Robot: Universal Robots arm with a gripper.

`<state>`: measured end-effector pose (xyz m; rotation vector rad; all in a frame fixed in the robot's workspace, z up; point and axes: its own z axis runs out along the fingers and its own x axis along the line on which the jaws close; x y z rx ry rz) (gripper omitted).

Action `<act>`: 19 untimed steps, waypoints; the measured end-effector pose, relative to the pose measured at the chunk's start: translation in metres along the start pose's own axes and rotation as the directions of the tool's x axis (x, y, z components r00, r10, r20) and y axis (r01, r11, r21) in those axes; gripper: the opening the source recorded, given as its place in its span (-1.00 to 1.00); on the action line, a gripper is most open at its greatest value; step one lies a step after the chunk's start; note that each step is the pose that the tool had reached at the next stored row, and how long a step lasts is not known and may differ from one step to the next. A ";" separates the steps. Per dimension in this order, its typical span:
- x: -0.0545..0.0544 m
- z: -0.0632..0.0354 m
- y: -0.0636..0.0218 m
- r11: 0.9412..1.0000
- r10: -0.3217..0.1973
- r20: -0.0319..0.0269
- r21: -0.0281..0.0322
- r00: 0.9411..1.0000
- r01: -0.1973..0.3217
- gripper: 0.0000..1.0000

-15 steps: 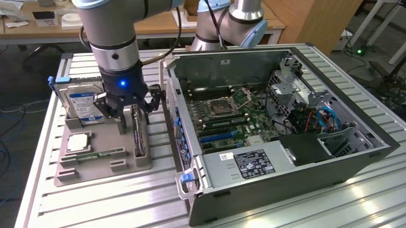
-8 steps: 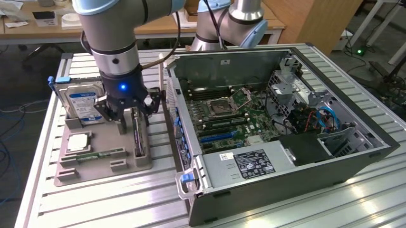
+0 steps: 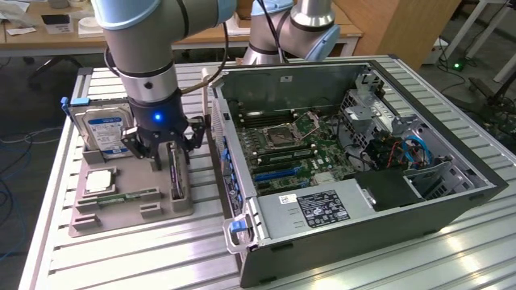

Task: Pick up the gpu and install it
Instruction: 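Pick up the gpu and move the gpu toward the slot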

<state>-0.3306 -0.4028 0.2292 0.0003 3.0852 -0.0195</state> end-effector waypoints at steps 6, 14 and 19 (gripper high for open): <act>0.001 0.0107 0.0001 1.000 0.000 0.000 0.000 1.000 0.000 0.18; 0.001 0.0131 0.0001 1.000 0.000 0.000 0.004 1.000 0.000 0.18; 0.001 0.0131 0.0001 1.000 0.000 0.000 0.004 1.000 0.000 -0.10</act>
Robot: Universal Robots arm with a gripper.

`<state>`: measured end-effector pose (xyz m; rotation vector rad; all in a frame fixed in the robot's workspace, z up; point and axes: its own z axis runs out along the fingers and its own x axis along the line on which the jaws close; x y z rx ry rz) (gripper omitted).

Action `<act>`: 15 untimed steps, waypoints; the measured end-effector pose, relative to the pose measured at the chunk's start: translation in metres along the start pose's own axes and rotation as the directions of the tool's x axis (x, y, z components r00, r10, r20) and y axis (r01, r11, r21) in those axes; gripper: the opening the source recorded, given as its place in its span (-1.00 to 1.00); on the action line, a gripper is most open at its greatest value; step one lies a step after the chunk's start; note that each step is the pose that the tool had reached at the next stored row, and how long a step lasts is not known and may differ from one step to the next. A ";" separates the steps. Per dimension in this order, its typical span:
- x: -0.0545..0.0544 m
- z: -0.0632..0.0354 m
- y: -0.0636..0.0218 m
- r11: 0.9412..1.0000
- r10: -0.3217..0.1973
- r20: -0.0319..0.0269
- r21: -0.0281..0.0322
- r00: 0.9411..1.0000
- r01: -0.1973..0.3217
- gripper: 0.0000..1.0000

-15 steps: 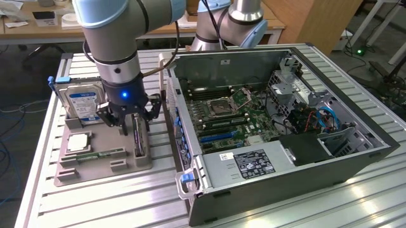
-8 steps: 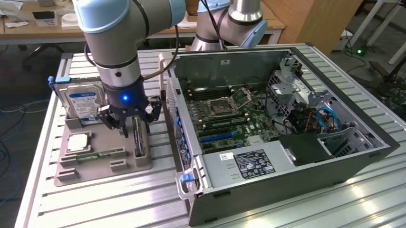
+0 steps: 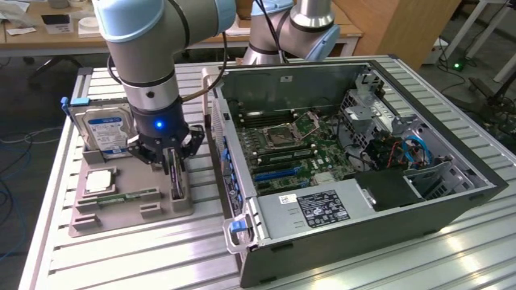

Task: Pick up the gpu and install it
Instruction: 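Pick up the gpu and move the gpu toward the slot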

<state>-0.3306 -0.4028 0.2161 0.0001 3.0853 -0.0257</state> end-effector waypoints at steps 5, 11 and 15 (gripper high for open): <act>0.000 0.0000 0.0000 1.000 0.000 0.000 0.000 1.000 0.000 -0.22; -0.001 0.0000 0.0000 1.000 0.000 0.000 0.000 1.000 0.000 -0.22; -0.001 0.0001 0.0000 1.000 0.000 0.000 0.000 1.000 0.000 -0.25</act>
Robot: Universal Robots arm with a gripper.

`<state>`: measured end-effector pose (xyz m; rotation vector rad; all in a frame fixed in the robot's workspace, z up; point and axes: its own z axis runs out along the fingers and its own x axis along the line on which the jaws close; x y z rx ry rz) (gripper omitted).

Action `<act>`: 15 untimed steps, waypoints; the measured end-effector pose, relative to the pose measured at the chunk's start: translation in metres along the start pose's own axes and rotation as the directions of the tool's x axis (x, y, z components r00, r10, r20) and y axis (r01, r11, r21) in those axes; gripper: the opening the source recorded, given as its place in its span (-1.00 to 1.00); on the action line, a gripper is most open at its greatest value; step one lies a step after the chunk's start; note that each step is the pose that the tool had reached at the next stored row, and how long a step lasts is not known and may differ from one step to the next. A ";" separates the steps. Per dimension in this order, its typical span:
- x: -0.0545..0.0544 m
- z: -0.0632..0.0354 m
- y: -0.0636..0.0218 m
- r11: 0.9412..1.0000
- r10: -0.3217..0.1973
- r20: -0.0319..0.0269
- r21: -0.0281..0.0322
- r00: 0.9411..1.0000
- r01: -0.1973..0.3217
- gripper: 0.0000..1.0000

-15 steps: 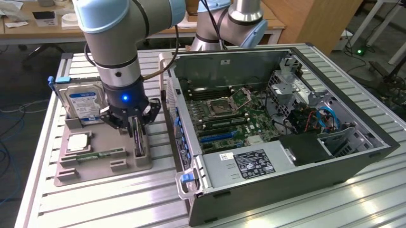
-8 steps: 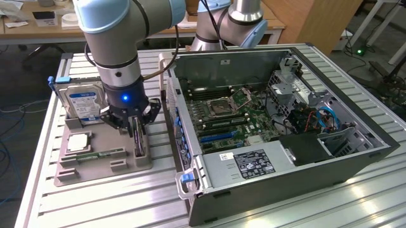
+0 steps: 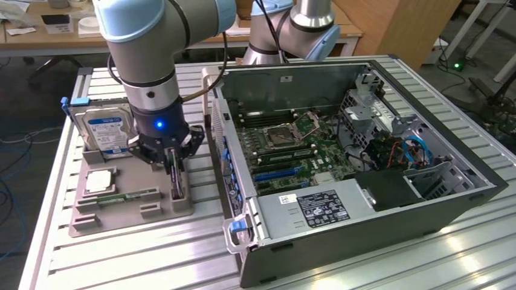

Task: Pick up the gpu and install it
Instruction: 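Pick up the gpu and move the gpu toward the slot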

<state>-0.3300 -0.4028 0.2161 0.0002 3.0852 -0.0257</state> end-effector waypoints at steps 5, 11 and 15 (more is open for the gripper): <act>0.000 0.0000 0.0000 1.000 0.000 0.000 0.000 1.000 0.000 -0.40; 0.000 0.0000 0.0000 1.000 0.000 0.000 0.000 1.000 0.000 -0.46; 0.000 0.0000 0.0000 1.000 0.000 0.000 0.000 1.000 0.000 -0.46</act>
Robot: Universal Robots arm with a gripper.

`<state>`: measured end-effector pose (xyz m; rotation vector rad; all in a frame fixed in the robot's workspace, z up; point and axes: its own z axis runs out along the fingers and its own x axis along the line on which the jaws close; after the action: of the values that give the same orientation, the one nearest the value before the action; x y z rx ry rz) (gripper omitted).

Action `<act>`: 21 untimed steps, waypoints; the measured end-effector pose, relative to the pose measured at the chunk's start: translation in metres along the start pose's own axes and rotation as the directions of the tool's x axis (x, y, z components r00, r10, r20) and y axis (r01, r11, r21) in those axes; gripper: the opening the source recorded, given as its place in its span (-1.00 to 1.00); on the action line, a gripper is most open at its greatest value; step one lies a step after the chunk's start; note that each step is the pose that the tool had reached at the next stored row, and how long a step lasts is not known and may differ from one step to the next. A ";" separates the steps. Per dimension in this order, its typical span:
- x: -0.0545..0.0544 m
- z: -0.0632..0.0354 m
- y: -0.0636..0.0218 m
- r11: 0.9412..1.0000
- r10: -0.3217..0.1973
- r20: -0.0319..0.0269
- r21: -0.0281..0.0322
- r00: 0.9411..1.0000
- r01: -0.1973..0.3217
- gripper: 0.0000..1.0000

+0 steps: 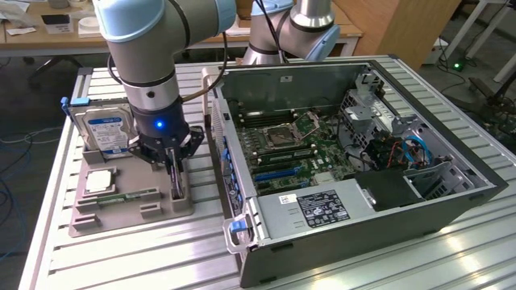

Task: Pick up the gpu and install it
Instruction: 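Pick up the gpu and move the gpu toward the slot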

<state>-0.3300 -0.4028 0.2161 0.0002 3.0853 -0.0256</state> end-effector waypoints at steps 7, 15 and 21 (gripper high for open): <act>0.000 0.0000 0.0000 1.000 0.000 0.000 0.000 1.000 0.000 -0.46; -0.001 -0.0095 -0.0002 1.000 0.000 0.000 -0.002 1.000 0.000 -0.46; -0.001 -0.0256 -0.0004 1.000 0.000 0.000 -0.003 1.000 0.000 -0.46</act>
<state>-0.3301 -0.4028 0.2417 0.0004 3.0852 -0.0208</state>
